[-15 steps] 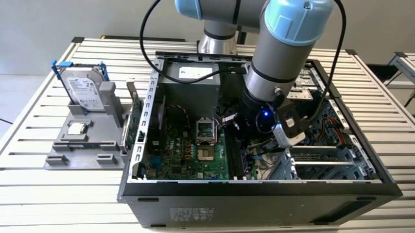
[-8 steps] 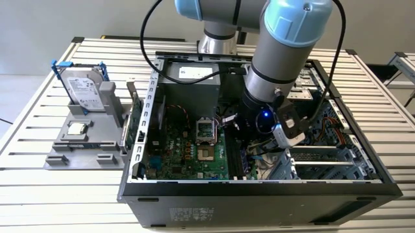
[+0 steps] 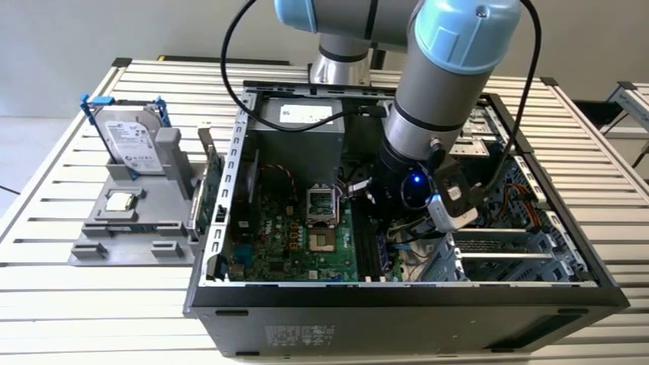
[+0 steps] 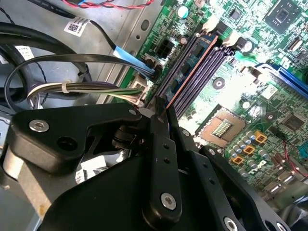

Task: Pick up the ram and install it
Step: 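Insert the ram into the slot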

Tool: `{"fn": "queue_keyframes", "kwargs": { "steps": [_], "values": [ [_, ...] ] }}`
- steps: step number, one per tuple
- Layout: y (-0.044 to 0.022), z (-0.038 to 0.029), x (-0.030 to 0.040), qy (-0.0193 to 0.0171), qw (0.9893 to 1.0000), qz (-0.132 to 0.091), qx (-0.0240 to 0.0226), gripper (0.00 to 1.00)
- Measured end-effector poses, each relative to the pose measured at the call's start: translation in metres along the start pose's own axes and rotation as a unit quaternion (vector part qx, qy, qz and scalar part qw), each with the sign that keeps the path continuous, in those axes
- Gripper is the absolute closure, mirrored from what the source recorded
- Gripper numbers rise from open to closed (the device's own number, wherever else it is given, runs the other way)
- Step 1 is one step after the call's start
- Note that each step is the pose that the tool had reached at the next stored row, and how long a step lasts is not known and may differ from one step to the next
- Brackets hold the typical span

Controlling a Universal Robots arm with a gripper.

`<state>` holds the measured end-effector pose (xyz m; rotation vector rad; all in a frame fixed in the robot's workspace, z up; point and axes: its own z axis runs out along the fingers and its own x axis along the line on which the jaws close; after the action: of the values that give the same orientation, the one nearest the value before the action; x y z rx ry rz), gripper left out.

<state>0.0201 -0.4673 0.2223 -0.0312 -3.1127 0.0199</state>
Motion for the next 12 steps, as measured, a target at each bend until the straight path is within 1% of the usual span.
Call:
{"fn": "queue_keyframes", "kwargs": {
  "steps": [12],
  "values": [
    [0.0021,0.0042,0.0,0.0,1.0,0.0,0.0001,1.0]
  ]
}}
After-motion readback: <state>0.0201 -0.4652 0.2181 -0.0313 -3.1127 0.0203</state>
